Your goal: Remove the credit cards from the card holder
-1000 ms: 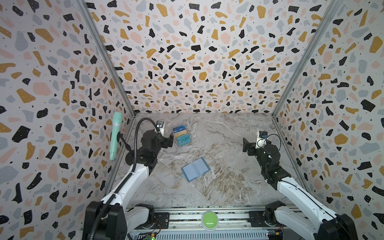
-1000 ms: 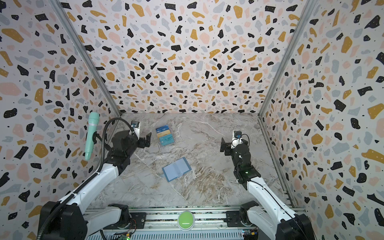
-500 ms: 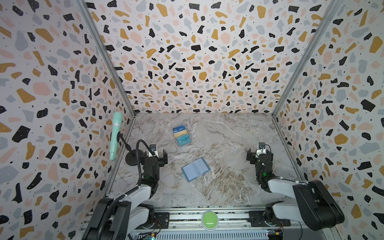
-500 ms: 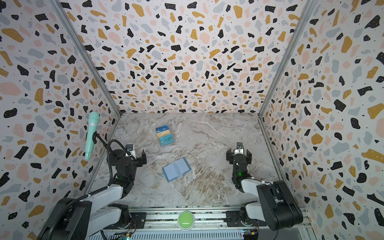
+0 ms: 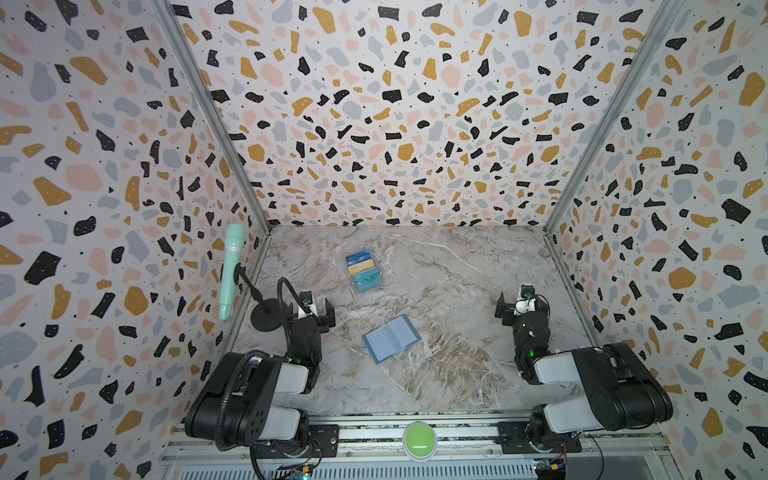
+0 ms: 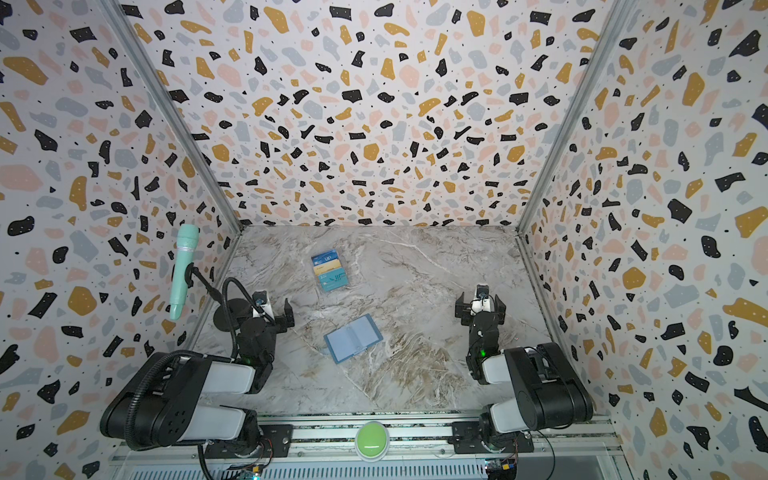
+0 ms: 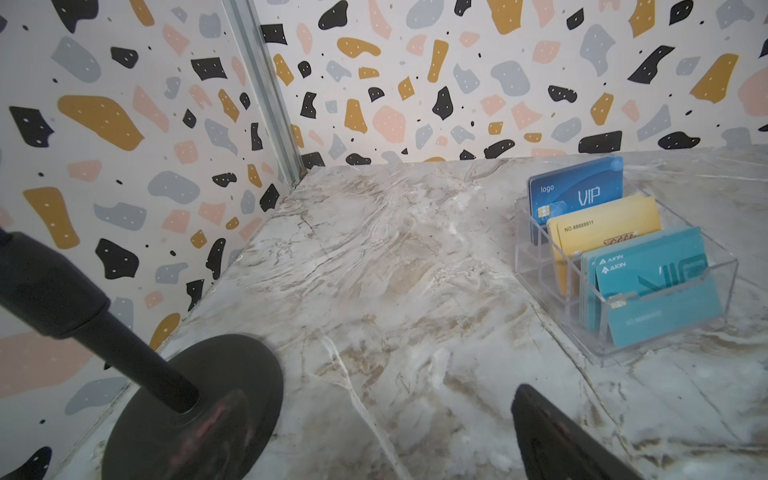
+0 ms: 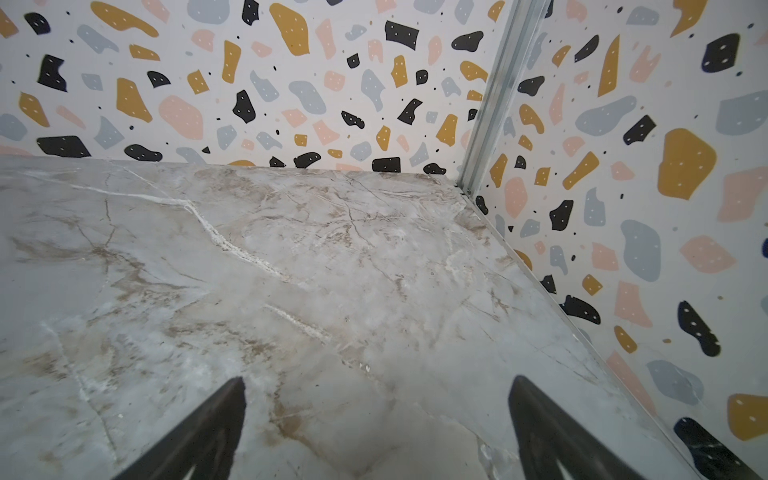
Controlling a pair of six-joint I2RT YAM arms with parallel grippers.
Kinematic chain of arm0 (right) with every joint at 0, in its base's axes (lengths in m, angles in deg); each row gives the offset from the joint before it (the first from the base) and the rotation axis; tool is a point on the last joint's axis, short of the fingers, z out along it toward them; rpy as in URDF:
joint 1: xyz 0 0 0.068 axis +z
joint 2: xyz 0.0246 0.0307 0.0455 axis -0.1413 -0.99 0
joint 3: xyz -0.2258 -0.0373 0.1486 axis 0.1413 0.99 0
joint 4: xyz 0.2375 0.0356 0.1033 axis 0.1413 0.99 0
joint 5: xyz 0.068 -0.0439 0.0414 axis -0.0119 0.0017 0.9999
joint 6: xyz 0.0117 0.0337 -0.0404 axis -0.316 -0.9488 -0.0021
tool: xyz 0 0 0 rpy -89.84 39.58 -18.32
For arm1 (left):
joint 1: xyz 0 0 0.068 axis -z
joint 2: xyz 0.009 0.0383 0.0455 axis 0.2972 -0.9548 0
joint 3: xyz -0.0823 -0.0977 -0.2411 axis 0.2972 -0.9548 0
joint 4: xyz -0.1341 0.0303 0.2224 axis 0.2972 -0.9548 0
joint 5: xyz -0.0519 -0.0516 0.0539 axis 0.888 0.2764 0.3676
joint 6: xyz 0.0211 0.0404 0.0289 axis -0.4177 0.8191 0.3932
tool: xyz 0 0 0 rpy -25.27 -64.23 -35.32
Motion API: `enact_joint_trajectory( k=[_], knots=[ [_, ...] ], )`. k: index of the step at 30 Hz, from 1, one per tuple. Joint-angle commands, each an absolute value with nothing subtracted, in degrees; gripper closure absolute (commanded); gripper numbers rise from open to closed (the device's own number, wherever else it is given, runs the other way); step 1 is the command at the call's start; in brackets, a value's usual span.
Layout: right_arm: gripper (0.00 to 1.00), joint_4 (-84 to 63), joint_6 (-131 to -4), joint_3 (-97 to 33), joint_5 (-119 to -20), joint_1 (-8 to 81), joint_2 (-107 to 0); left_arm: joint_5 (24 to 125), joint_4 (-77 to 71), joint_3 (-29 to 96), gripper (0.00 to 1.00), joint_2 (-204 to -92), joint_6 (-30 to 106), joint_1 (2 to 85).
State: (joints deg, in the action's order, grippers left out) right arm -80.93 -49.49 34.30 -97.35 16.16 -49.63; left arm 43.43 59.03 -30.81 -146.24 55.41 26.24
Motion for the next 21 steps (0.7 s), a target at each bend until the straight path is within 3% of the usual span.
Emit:
enact_joint_trajectory(
  k=[1,3,21],
  knots=[
    [0.01,-86.47,-50.55,34.15,-91.88,14.56,-52.27,43.34,63.09,-30.01,0.0,-145.71,55.32,25.55],
    [0.01,-79.99,-51.1,32.81,-91.26,14.25,-50.53,44.22,62.44,-29.54,0.0,-145.89,54.96,25.02],
    [0.01,-81.12,-50.95,33.16,-91.39,14.19,-50.72,46.01,61.02,-28.96,0.0,-145.65,53.56,23.09]
  ],
)
